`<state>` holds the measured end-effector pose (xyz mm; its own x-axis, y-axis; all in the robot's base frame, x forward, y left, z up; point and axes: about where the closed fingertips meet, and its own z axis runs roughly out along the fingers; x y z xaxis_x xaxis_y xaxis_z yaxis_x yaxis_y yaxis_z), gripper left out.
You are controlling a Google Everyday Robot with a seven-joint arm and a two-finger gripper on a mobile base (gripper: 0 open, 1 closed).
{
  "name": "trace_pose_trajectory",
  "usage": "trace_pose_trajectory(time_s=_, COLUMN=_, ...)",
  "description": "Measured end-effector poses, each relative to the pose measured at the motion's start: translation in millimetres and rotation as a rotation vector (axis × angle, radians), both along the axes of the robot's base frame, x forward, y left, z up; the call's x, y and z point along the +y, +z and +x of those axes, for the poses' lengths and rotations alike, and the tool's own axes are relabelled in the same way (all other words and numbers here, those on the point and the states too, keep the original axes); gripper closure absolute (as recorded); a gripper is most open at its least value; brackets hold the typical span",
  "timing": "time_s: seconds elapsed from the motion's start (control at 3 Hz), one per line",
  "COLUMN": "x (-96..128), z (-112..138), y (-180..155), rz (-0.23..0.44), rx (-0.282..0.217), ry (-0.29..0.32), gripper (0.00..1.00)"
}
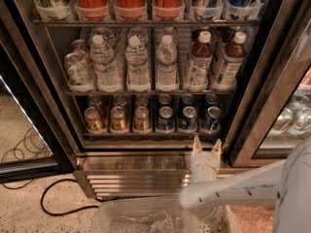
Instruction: Pick pepsi can from bottom shelf of fridge
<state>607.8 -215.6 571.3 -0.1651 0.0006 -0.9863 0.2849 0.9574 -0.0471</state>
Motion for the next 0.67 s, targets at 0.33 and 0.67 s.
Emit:
trace_pose_trajectory(time_s=0.33, x=2.0, z=-6.0, y=-0.4, rz=-0.039, rx=-0.039, ry=0.002, gripper=0.35)
trace_pose_trajectory(time_s=0.67, x=6.0, z=-6.1, y=0.1, rz=-0.057, rx=-0.08, ry=0.011, gripper=0.14)
